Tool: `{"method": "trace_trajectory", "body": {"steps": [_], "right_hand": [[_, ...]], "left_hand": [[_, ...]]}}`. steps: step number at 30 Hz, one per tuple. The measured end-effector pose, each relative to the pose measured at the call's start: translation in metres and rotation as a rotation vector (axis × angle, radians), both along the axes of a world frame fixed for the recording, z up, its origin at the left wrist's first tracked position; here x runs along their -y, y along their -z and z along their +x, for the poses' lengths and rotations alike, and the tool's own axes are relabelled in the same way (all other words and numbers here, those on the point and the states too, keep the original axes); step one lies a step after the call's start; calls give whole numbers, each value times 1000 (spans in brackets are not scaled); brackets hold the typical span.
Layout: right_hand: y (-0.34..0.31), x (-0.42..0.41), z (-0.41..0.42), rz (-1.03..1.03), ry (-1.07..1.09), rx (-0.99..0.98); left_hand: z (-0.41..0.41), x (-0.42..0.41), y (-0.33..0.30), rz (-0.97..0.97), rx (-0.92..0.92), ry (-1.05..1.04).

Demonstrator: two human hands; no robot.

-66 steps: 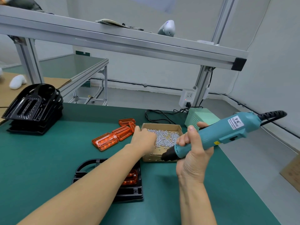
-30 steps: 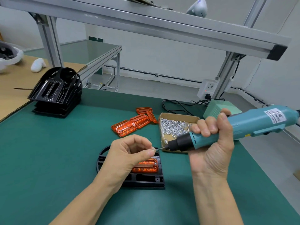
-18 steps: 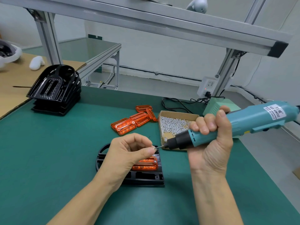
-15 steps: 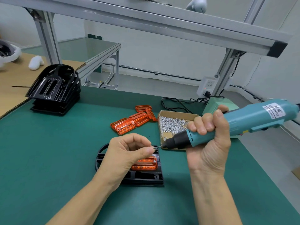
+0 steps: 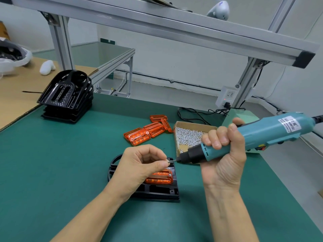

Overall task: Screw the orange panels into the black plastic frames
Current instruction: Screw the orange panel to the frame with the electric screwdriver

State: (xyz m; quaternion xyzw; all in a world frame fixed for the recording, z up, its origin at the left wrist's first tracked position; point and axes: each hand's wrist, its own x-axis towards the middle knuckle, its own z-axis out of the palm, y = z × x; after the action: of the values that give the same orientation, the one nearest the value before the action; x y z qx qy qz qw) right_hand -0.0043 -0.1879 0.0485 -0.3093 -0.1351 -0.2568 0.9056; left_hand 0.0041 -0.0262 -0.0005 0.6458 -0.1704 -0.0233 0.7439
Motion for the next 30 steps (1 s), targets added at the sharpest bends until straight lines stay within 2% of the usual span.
{"method": "trace_trajectory", "body": {"steps": [5,8,12,15,18,22,30], "right_hand": [[3,1,0,24,6,-9],[4,3,1,27,7,-18],[7,4,2,9,10,-41],[9,1,3,-33,-2,-56],[10,-4,3,-82,-4,-72],[11,-11,5,-149,3,-96],[9,-28,13,-244,-47,-121]], "left_hand": [[-1,-4,-4,57,-18,46],[2,-14,-9,140,44,-52],[12,-33,-8,446,143,-309],[16,-37,-3,695,221,-326],[21,-36,4,907,220,-305],[24,-36,10,984,194,-264],[27,-35,17,1011,148,-216]]}}
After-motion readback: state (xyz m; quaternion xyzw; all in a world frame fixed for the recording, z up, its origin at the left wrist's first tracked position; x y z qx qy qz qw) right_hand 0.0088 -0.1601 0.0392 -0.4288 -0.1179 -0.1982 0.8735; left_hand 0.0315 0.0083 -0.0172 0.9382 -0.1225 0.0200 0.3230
